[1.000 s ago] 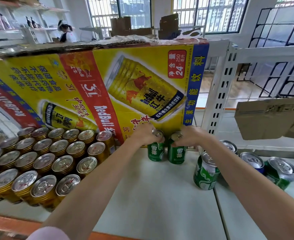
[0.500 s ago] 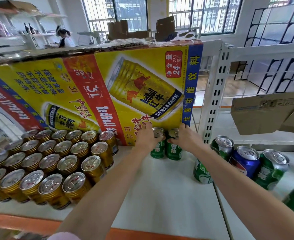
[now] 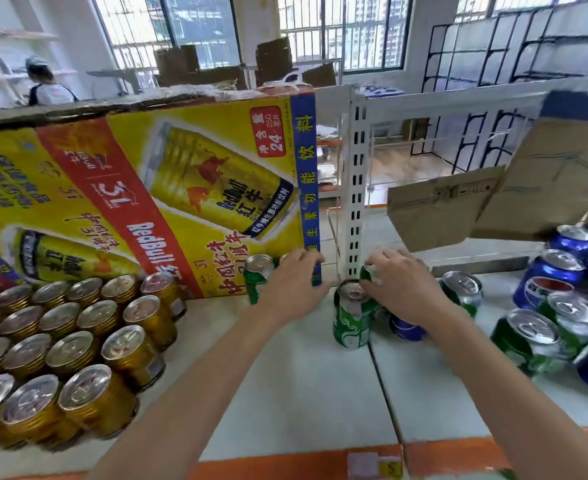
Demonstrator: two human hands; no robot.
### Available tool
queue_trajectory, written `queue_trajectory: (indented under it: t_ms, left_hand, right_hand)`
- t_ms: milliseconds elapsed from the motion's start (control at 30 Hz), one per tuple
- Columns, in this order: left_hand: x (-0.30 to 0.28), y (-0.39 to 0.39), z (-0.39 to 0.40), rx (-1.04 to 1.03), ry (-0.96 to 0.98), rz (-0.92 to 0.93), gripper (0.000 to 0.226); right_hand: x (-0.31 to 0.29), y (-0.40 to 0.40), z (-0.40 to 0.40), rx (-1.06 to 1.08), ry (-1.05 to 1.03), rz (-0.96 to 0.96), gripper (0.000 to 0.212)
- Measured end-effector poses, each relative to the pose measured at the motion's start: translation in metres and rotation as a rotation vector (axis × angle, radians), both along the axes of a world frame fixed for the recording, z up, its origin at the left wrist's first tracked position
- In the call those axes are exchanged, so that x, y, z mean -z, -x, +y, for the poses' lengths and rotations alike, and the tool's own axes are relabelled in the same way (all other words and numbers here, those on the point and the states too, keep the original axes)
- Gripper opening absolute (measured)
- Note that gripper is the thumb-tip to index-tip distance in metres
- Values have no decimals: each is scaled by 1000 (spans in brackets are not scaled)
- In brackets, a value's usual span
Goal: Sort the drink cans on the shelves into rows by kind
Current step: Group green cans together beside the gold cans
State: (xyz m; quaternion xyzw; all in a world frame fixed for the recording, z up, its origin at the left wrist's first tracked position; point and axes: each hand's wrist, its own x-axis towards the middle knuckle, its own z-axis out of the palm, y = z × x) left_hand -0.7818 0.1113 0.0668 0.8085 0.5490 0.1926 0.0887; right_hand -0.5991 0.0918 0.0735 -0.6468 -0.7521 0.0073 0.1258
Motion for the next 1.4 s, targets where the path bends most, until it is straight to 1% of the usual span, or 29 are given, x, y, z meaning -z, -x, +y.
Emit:
queue_trajectory:
  t_ms: [67, 133, 267, 333, 433, 567, 633, 700, 767, 867, 933, 967, 1033, 1133, 1233, 1300, 1400]
  left_hand:
    - [4, -18, -3, 75, 75, -4, 51]
    - [11, -34, -1, 97, 118, 34, 57]
    - [24, -54, 6, 49, 135, 163, 69]
    - [29, -58, 7, 30, 156, 182, 76]
    - [36, -57, 4, -41, 222, 62, 84]
    - [41, -53, -3, -113, 227, -149, 76]
    - [40, -47, -5, -136, 223, -200, 68]
    - [38, -34, -7, -169, 223, -211, 63]
    - [35, -16, -8, -208, 216, -180, 66]
    - [29, 19, -9, -296, 235, -127, 76]
    - [27, 43, -9, -358, 254, -90, 74]
    - [26, 54, -9, -383, 254, -75, 73]
    - [28, 71, -8, -425, 246, -59, 75]
    - [32, 85, -5, -481, 192, -51, 83]
    - [37, 92, -3, -502, 166, -125, 81]
    - [39, 95, -3, -489, 169, -126, 81]
    - [40, 99, -4, -447, 179, -100, 84]
  right_hand:
    - [2, -17, -6, 20, 22, 9, 44]
    - [3, -31, -7, 33, 50, 18, 46]
    - [6, -46, 0, 20, 74, -15, 51]
    - [8, -47, 9, 9, 112, -47, 54]
    - [13, -45, 24, -11, 172, -74, 59]
    - [17, -38, 40, -26, 206, -38, 56]
    - [15, -33, 46, -23, 217, -59, 59]
    - [13, -30, 51, -42, 217, -107, 60]
    - [12, -24, 52, -85, 206, -114, 57]
    - [7, -7, 46, -160, 260, -7, 53]
    - [5, 10, 41, -216, 301, 53, 50]
    - [5, 19, 38, -247, 303, 53, 50]
    - [7, 35, 34, -296, 303, 18, 55]
    - [15, 58, 30, -349, 309, -8, 65]
    - [22, 73, 29, -407, 342, 34, 72]
    - [21, 75, 31, -413, 369, 62, 75]
    - [25, 71, 32, -355, 371, 146, 74]
